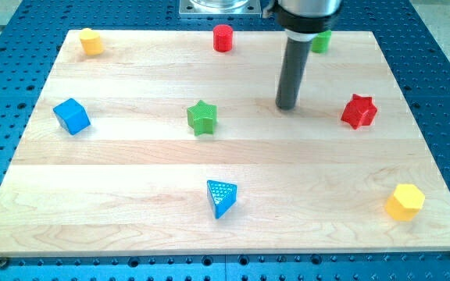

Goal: Push the hexagon into the blue triangle

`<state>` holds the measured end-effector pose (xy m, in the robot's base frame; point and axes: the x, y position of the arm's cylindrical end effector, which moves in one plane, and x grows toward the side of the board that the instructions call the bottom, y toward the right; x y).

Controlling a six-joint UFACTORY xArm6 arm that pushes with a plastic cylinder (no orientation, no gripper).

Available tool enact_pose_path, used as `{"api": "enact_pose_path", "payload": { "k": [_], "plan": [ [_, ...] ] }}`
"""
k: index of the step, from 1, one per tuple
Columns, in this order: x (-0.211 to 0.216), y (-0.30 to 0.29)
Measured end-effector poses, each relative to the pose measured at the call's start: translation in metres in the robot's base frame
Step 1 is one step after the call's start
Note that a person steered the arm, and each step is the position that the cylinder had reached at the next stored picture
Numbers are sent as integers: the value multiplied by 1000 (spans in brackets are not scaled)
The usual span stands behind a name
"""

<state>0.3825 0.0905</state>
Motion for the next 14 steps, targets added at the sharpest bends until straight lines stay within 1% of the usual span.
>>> {"api": "enact_pose_path", "payload": {
  "k": [2,3,5,6,7,8,9,10,11,12,13,14],
  "plan": [
    [7,-84],
    [19,-88],
    [22,-107],
    [28,-126],
    [44,-130],
    [60,-98],
    [110,-28],
    [141,59],
    [146,167],
    [160,221],
    [175,188],
    [189,178]
  ]
}}
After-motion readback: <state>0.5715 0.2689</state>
